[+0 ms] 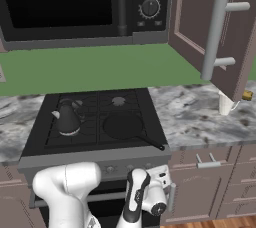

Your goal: Pick the pan from the cabinet and place it on the stove. Then turn on the stove burner for the pan.

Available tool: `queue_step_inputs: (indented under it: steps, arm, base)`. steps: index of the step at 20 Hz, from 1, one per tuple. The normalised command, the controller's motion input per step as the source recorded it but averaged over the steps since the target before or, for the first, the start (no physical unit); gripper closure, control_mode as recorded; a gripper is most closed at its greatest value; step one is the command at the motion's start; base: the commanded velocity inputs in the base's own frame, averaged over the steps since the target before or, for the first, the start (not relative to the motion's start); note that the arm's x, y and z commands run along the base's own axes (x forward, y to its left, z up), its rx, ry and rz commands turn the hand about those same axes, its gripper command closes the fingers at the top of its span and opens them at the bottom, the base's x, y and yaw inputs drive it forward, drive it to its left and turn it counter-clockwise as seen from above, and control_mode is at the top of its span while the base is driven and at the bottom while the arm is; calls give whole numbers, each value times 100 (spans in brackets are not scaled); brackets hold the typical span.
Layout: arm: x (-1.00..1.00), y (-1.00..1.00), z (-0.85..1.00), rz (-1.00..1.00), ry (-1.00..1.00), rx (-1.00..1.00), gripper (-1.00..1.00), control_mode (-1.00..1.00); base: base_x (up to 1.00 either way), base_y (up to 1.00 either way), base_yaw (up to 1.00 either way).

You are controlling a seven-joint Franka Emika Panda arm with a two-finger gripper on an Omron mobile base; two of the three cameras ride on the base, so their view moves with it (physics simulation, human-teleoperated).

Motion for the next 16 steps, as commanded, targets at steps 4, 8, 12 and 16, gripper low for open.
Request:
queue_step_inputs:
  steps: [4,8,12,16]
  arm:
    - [-1,0,0,9,-9,-32,100,-100]
    - [0,0,2,11,-7,-32,100,-100]
    - [-1,0,0,13,-6,-29,100,-100]
    - [-2,0,0,13,-10,-26,100,-100]
  base:
    - [0,0,0]
    - [0,0,0]
    - [0,0,0]
    - [0,0,0]
